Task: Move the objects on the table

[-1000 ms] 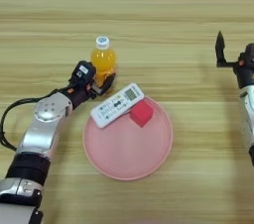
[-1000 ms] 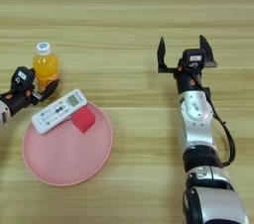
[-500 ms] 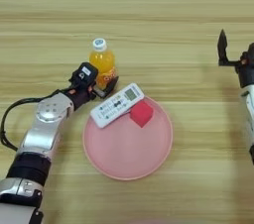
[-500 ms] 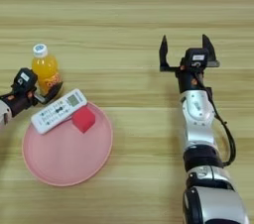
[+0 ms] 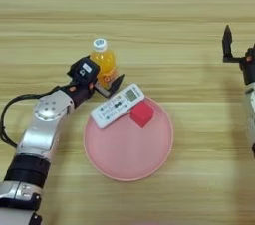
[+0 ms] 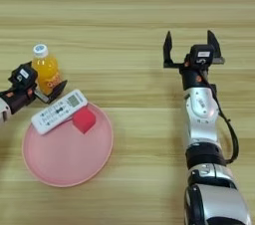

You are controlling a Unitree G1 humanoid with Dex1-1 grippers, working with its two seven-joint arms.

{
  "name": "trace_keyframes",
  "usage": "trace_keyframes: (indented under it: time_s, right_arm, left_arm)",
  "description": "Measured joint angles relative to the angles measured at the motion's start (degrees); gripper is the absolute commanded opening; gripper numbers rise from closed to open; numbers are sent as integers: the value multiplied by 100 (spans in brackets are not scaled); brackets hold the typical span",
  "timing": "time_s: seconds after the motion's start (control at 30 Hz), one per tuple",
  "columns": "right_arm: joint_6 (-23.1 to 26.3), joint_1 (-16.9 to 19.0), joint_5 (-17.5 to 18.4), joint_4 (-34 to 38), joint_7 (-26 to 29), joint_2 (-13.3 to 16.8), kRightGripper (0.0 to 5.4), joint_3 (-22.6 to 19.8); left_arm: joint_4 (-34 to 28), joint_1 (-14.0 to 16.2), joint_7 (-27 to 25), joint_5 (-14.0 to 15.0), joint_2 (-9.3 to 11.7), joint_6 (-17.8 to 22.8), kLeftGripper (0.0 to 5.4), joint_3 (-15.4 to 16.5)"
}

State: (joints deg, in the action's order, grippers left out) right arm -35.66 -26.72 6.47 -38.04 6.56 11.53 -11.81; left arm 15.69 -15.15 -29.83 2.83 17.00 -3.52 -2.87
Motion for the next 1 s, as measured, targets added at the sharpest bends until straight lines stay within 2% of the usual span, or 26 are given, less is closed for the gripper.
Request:
trace_keyframes:
  time_s: [0.33, 0.67, 0.87, 0.93, 1.0]
  right_arm:
    - [5, 1, 6, 69, 15, 3, 540, -8]
    - [5, 1, 42, 73, 23, 10, 540, -10]
    - [4, 1, 45, 60, 25, 32, 540, -10]
    - [3, 1, 50, 59, 27, 45, 540, -10]
    - [4, 1, 58, 60, 30, 69, 540, -11]
  left_arm:
    - [-977, 219, 221, 198, -72, -26, 538, 88]
    - [-1989, 294, 651, 176, -232, -188, 538, 145]
    - [-2597, 377, 708, 198, -268, -210, 538, 63]
    - [-2884, 474, 588, 296, -270, -196, 538, -22]
    - [-3112, 591, 350, 527, -253, -162, 538, -107]
